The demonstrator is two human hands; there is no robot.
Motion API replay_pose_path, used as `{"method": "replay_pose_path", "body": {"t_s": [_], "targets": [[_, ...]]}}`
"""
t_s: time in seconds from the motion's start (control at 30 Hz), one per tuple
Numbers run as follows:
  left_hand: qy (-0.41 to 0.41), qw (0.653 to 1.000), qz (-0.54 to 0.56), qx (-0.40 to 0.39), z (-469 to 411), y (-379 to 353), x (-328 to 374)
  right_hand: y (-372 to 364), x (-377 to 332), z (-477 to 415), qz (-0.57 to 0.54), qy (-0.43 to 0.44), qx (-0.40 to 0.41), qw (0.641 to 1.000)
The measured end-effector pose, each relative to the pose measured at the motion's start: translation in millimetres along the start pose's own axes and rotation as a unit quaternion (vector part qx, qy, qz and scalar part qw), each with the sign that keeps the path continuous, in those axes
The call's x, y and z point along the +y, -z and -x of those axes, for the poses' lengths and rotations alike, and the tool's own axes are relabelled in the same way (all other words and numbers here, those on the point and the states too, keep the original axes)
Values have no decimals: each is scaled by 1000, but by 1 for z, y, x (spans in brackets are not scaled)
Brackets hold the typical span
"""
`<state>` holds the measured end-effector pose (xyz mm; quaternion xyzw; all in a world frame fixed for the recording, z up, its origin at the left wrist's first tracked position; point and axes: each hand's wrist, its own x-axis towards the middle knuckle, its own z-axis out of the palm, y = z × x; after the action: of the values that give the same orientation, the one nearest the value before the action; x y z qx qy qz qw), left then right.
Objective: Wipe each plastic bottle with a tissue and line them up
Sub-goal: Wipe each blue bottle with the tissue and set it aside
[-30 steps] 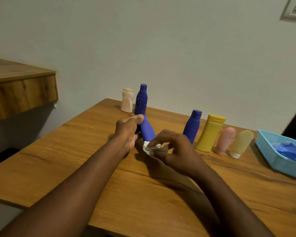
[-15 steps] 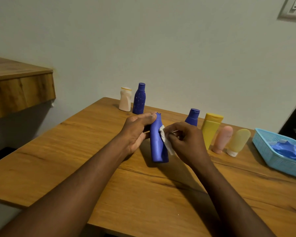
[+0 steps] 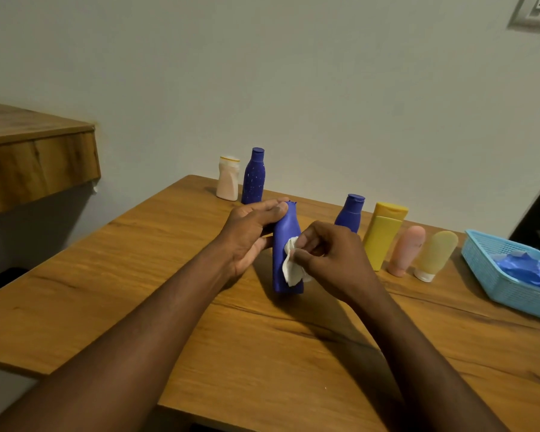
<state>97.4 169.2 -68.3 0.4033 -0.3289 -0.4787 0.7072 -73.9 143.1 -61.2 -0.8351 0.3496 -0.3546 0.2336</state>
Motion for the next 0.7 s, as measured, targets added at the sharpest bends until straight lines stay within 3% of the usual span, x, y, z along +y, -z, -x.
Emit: {"method": "replay_pose_path", "body": {"t_s": [0.33,0.5,0.7], "targets": [[-20,994,-57,-93,8,-7,0,7,-1,-2,-47,52,148,986],[-39,993,-57,-93,9,-7,1,7,1,-3,-100,21,144,984],[-66,995,-31,-71,7,-5,3,2,8,-4,-116,-45,79,989]]}}
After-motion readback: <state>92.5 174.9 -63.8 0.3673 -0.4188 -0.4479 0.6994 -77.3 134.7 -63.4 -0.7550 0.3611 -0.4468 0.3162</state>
